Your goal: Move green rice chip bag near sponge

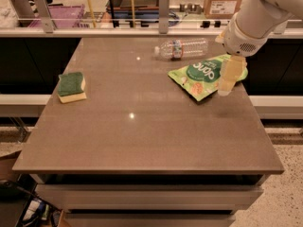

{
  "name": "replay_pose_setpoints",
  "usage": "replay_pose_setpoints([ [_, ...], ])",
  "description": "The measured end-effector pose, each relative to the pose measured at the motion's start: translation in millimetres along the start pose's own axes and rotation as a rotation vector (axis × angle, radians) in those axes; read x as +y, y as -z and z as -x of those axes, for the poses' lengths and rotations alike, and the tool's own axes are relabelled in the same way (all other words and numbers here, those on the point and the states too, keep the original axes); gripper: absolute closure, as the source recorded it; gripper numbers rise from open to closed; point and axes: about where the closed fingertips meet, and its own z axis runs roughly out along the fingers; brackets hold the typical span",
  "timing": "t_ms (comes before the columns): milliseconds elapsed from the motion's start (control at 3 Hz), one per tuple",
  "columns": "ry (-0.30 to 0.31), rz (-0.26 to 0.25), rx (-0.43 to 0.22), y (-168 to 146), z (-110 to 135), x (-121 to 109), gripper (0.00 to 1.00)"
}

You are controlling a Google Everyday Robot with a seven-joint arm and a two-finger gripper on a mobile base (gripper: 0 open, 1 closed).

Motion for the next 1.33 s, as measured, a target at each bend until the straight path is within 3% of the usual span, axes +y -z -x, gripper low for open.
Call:
replay_pose_setpoints([
  [667,-0.002,0.038,0.006,-20,-4,-7,0.00],
  [1333,0.019,0.111,0.029,-54,-17,-3,0.00],
])
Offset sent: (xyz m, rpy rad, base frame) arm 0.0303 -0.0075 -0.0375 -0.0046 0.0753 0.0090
